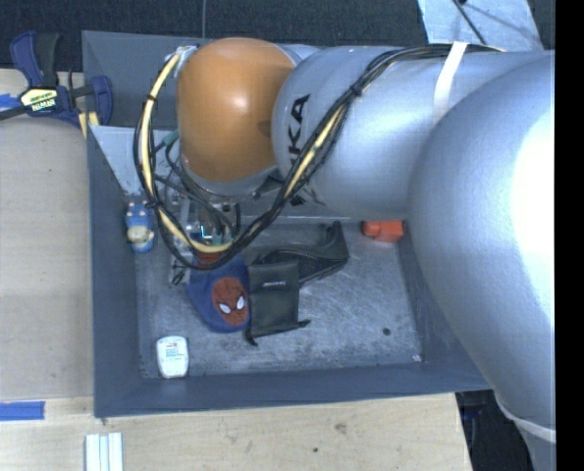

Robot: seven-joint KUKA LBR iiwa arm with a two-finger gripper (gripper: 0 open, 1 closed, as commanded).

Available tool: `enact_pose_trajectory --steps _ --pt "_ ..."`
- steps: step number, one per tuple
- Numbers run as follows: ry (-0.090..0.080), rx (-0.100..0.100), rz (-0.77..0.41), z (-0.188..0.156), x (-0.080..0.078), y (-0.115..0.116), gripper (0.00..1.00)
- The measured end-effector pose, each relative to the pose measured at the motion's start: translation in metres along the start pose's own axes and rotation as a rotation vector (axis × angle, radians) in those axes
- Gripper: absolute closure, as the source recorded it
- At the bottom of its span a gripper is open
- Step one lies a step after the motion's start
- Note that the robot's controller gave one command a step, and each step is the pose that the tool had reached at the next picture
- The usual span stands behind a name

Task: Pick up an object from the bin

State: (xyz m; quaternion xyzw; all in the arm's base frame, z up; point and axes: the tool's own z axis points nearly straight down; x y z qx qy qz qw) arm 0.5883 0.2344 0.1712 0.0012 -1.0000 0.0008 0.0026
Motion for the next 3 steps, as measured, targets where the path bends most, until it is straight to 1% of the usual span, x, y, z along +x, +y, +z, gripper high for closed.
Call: enact_pose_trajectory --steps 1,2,3 --pt "-0.006 -0.009 -0.111 0.101 -0.023 -0.102 0.00" --pt "-0.025 -0.007 -0.116 0.094 -0.028 -0.099 1.00" --pt "-0.018 -0.003 -0.121 -0.066 -0.029 -0.087 1.00"
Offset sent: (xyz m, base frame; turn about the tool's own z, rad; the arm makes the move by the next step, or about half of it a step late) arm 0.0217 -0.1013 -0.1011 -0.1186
